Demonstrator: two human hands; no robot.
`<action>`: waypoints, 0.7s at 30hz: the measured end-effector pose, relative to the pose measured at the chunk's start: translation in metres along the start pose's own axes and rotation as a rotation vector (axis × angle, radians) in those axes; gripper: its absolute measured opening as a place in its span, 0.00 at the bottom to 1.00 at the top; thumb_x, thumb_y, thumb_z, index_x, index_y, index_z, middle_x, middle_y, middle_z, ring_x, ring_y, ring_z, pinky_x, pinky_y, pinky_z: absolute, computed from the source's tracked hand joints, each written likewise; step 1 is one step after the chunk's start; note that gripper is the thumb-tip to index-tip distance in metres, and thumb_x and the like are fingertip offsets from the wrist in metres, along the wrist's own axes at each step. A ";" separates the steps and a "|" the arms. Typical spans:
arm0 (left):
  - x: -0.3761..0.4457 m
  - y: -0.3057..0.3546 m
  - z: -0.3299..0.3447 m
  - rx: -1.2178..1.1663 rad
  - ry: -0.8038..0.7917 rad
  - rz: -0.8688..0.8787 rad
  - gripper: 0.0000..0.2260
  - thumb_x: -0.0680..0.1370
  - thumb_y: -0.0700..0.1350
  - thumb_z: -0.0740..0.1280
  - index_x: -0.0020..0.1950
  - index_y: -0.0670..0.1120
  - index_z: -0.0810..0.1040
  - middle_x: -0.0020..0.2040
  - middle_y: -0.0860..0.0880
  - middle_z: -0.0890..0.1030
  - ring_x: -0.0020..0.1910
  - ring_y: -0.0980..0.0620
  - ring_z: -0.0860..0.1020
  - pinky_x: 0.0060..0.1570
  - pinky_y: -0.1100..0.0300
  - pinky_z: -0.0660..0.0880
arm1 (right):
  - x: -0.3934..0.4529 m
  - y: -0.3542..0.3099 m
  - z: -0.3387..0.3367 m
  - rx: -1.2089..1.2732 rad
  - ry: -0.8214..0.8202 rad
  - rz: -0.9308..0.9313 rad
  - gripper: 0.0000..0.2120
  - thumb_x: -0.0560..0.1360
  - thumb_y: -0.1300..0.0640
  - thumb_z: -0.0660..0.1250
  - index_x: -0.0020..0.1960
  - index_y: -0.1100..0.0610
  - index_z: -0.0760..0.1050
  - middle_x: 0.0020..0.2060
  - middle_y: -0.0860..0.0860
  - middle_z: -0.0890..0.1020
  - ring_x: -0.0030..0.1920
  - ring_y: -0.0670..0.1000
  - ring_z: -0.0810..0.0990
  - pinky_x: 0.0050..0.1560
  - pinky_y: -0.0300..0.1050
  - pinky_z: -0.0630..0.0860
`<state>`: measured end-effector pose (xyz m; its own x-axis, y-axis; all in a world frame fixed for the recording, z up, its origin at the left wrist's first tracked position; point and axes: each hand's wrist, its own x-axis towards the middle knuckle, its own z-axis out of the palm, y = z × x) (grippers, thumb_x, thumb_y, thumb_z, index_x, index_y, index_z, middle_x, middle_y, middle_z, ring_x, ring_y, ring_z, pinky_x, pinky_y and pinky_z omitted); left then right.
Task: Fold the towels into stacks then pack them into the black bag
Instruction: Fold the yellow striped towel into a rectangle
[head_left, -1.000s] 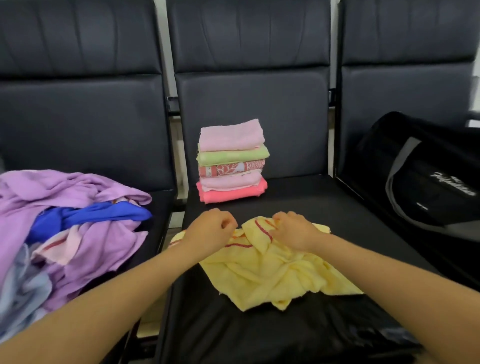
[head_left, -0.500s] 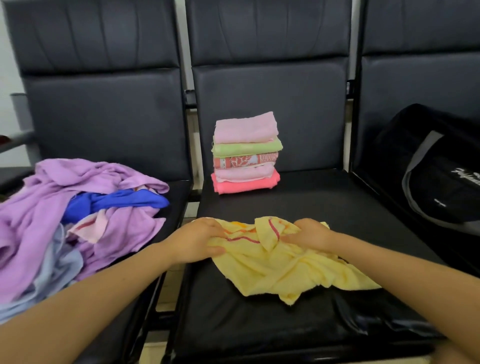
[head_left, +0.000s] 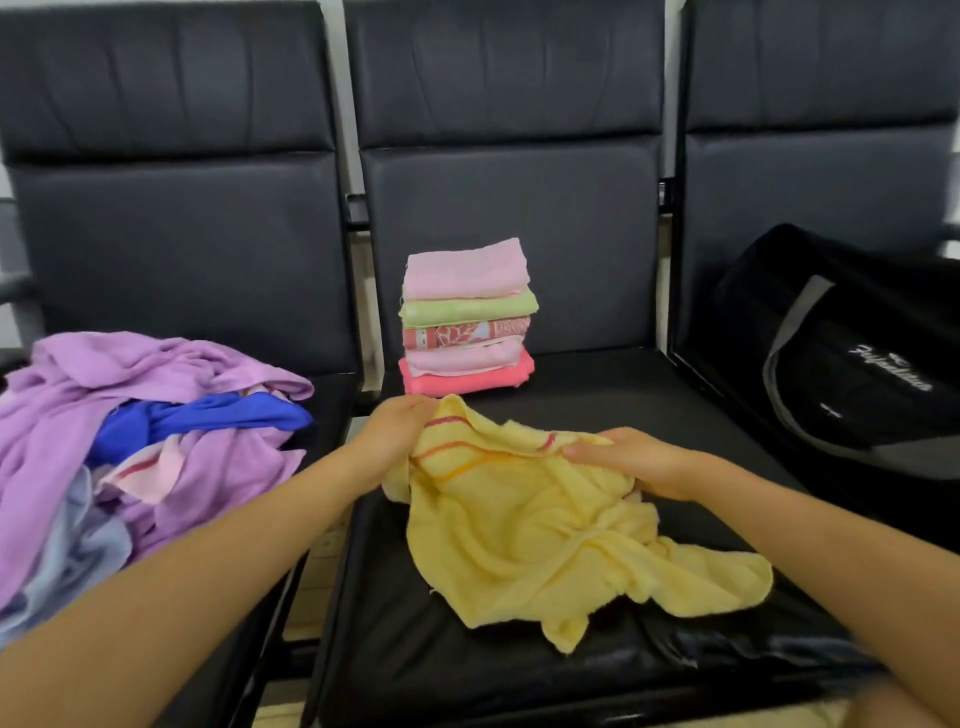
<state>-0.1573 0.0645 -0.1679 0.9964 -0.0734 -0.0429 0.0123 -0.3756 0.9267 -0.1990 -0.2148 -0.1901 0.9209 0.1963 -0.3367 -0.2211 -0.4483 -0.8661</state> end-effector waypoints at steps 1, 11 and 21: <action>0.001 0.002 -0.001 -0.022 -0.018 -0.043 0.08 0.80 0.48 0.63 0.46 0.48 0.80 0.47 0.48 0.81 0.44 0.52 0.78 0.43 0.59 0.73 | 0.001 0.000 -0.001 0.045 0.030 -0.007 0.23 0.71 0.40 0.70 0.56 0.56 0.81 0.50 0.52 0.85 0.52 0.53 0.84 0.58 0.54 0.78; 0.020 -0.029 -0.029 0.714 -0.164 0.261 0.09 0.80 0.47 0.61 0.50 0.46 0.80 0.46 0.49 0.82 0.45 0.51 0.80 0.45 0.58 0.76 | 0.028 0.019 -0.049 0.607 0.683 0.088 0.23 0.75 0.46 0.69 0.64 0.58 0.75 0.55 0.54 0.81 0.56 0.55 0.80 0.62 0.55 0.75; 0.043 -0.021 -0.020 0.277 -0.022 0.020 0.12 0.82 0.46 0.58 0.52 0.42 0.79 0.49 0.44 0.80 0.49 0.46 0.78 0.53 0.52 0.74 | 0.053 0.033 -0.069 0.657 0.783 0.182 0.23 0.73 0.46 0.70 0.62 0.59 0.73 0.54 0.56 0.79 0.55 0.58 0.78 0.62 0.56 0.74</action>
<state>-0.1129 0.0872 -0.1816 0.9941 -0.1020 -0.0369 -0.0335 -0.6122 0.7900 -0.1353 -0.2794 -0.2115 0.7548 -0.5540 -0.3512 -0.2924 0.1952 -0.9362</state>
